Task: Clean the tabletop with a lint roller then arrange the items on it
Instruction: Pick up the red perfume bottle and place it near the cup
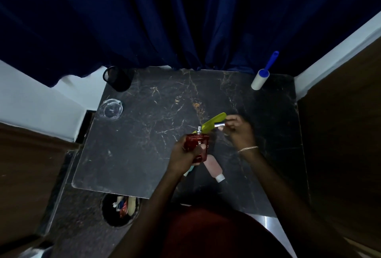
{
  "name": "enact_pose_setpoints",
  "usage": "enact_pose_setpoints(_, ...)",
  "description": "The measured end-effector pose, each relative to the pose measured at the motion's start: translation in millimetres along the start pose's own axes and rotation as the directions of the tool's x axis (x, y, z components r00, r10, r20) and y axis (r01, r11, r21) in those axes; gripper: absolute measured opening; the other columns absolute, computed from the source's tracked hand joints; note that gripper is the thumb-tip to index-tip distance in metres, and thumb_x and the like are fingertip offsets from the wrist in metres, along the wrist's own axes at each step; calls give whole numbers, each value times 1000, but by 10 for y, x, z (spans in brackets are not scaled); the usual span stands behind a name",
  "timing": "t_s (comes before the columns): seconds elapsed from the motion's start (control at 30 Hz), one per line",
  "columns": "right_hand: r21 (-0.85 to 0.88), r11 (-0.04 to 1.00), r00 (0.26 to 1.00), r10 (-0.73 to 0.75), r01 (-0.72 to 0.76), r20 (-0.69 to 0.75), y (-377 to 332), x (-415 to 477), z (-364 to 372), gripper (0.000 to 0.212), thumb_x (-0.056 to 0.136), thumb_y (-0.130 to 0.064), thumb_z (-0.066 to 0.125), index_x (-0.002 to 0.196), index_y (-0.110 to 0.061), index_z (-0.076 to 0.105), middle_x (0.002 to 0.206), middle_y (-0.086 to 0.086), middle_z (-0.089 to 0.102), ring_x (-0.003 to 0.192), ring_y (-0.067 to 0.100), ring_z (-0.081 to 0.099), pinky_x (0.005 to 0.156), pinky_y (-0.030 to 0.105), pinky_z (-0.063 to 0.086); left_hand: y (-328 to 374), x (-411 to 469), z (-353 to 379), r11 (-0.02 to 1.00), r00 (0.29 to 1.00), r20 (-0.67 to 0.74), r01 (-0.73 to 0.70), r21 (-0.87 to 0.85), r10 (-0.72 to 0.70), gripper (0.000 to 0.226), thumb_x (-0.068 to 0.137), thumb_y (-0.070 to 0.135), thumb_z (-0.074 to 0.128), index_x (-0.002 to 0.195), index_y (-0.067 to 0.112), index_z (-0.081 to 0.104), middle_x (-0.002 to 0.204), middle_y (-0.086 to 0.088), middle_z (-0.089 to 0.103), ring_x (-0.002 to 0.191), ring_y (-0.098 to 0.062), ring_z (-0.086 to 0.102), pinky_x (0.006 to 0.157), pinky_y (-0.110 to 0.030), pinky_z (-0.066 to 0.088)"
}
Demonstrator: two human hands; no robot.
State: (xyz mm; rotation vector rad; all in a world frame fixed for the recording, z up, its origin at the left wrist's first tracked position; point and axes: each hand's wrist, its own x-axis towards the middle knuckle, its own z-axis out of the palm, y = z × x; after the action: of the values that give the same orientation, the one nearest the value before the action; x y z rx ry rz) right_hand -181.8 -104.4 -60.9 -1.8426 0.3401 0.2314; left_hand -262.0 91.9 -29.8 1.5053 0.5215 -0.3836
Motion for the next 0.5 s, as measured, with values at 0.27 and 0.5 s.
enact_pose_setpoints(0.27,186,975,972,-156,123,177,-281,-434,-54,30,78,-4,80,98,-25,72,90,-8,77,85,3,71,71,15,55,-68,-59,-102,942,987,42,-161,293,156,30,84,21,84,106,31,68,94,14,76,86,-1,72,65,-12,54)
enact_pose_setpoints(0.5,179,978,962,-148,108,231,-367,-488,64,23,82,-7,78,104,-13,74,95,3,77,87,14,73,73,28,60,-1,-85,-190,908,981,80,-193,371,176,27,81,27,85,102,31,69,88,14,75,79,-3,73,67,-21,59)
